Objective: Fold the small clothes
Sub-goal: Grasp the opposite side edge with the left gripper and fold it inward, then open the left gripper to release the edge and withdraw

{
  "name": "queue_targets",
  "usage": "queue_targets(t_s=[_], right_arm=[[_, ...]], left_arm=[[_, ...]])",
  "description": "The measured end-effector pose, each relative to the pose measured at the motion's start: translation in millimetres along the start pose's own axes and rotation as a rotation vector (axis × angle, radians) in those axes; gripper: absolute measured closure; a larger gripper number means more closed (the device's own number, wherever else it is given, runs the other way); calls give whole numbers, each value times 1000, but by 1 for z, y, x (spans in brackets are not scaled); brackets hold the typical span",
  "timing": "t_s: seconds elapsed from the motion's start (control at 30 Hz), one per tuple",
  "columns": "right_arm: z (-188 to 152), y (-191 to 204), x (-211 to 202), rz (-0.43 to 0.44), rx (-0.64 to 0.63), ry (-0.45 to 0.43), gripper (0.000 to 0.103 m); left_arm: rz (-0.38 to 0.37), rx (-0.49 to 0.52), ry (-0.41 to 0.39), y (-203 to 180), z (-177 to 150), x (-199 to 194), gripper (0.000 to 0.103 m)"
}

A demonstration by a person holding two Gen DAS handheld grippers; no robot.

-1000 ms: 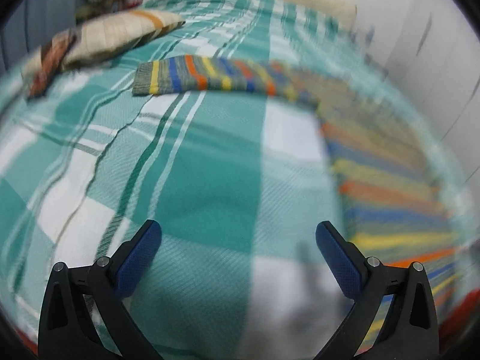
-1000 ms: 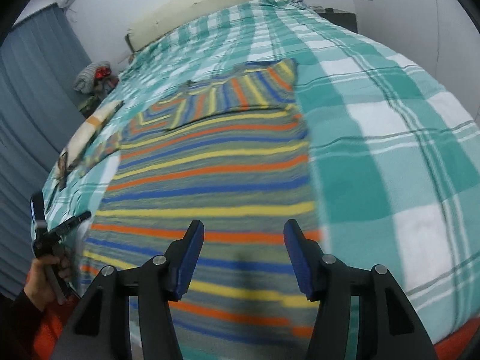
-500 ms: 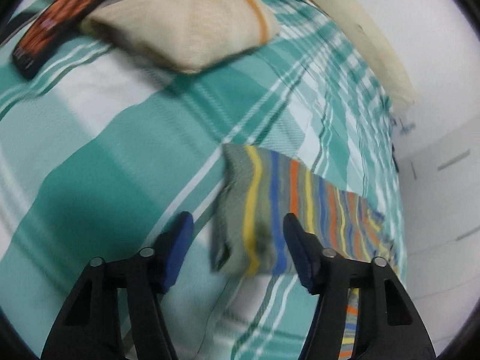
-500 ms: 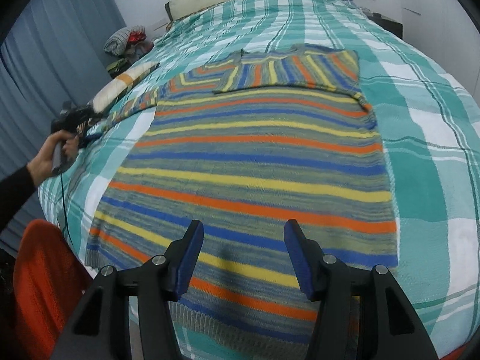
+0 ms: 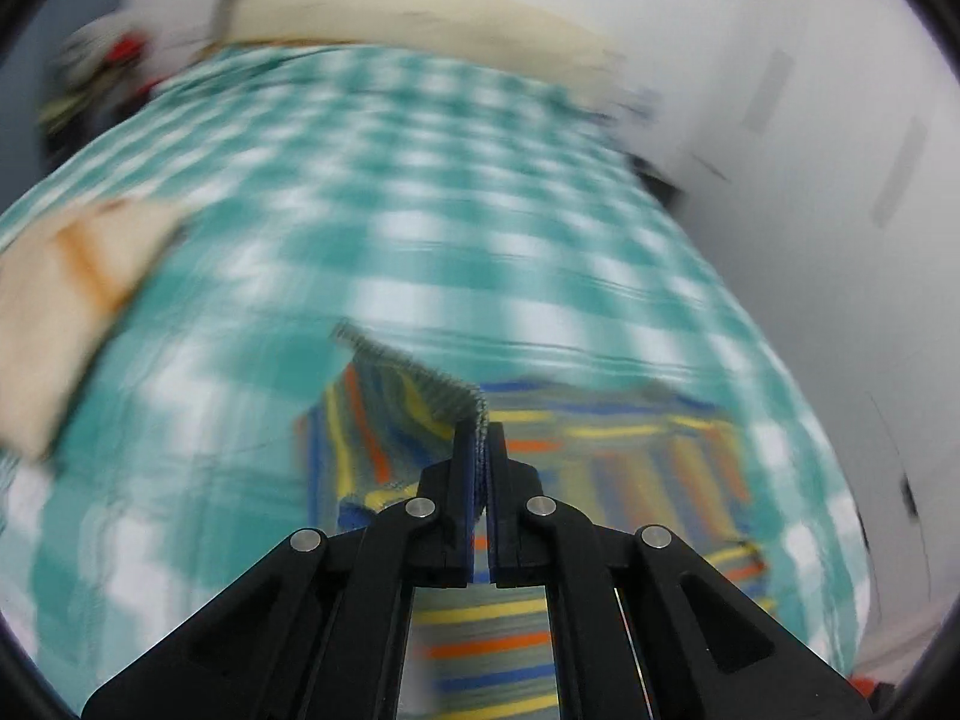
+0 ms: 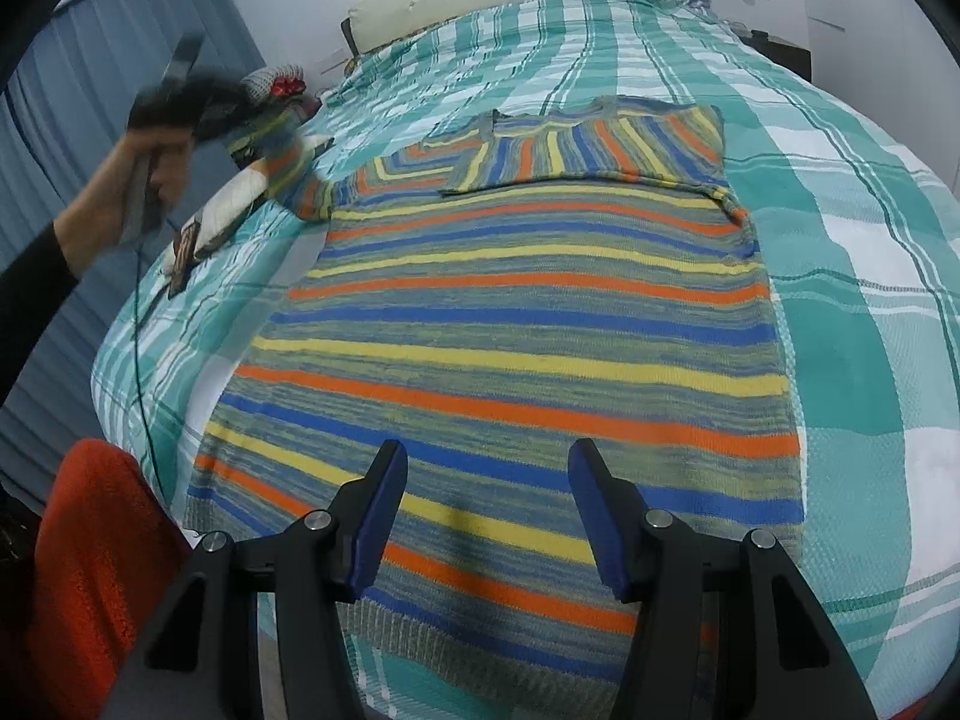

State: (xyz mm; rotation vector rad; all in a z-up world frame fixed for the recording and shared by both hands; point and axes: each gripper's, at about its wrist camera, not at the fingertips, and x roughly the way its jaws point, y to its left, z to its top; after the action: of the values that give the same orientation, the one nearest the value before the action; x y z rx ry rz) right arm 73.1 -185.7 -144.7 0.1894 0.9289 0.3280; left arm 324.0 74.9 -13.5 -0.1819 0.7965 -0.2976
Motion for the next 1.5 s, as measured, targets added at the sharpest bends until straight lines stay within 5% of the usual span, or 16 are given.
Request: queue_targets(t_s=[0.2,0.23,0.27,0.3,0.5,0.73,0.9,1.5], right_arm=[[-4,-9,-10,-10,7,-28,47],[-5,-10,-10,-13,8,-29,47],[-6,-12,-11,-18,10,-28,47],[-7,-15,-12,-23,15,-27,47],[-10,-23,-16,-36,26,-37,45],[0,-26,-15,-95,24,-32,44],[-11,-26,14,-172,-21,106,41],[-31,-14,26,-249,-134,93,31]], left_arm=[[-35,144,93,-117,-51,84,100],[-15,174,111,-125,-61,92,94],[24,214,158,-135,-76,106,69],[75,240,225,-140,-94,120,56],[54,226,237,-102,-163,65,31],[121,232,268,-55,-246,-4,20],[185,276,248,-60,-284,-31,14],[242,244,262,-60,-291,-34,13]])
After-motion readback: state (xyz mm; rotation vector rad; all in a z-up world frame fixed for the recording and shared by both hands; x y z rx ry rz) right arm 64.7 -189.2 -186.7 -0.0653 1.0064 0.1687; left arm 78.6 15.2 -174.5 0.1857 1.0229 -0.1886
